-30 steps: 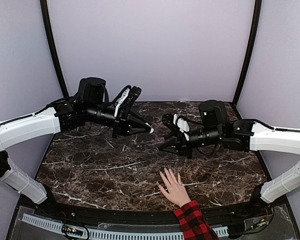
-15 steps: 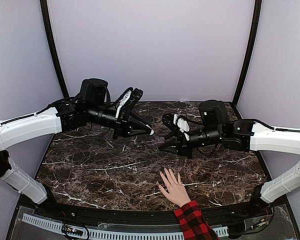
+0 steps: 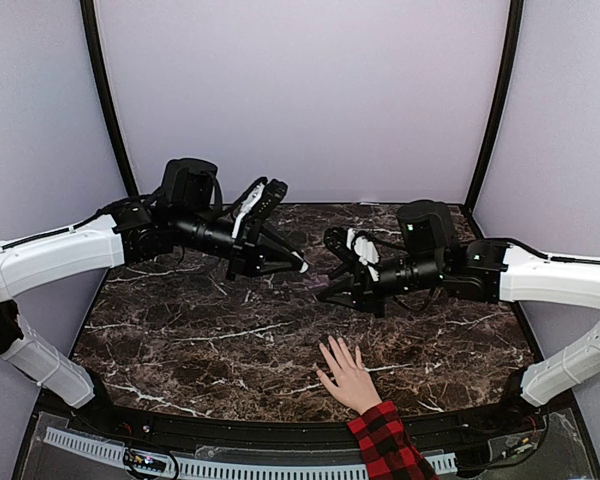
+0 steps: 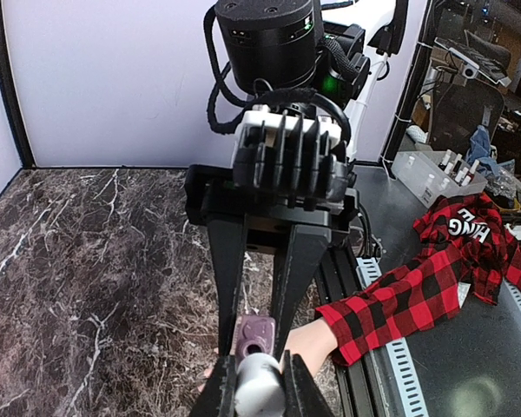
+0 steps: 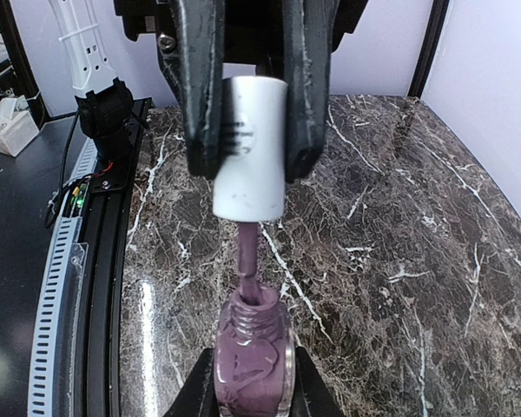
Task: Paint the nails
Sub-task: Remove the excess polish from the bottle rim.
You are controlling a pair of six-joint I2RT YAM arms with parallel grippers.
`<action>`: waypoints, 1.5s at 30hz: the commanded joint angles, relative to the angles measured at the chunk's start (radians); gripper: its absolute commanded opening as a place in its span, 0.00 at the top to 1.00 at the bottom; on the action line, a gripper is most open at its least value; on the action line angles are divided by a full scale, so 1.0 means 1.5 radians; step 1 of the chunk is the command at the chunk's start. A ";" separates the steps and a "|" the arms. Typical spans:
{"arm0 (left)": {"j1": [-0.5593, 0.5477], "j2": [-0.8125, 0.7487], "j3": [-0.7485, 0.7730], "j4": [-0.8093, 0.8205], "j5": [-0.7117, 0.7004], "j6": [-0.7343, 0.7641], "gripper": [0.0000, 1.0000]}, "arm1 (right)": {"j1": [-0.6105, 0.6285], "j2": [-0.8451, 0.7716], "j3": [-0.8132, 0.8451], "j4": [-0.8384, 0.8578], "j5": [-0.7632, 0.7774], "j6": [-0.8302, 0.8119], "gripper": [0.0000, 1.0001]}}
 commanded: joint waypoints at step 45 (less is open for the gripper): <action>-0.024 0.027 0.040 -0.049 -0.010 0.034 1.00 | 0.013 -0.011 0.012 0.032 -0.003 -0.016 1.00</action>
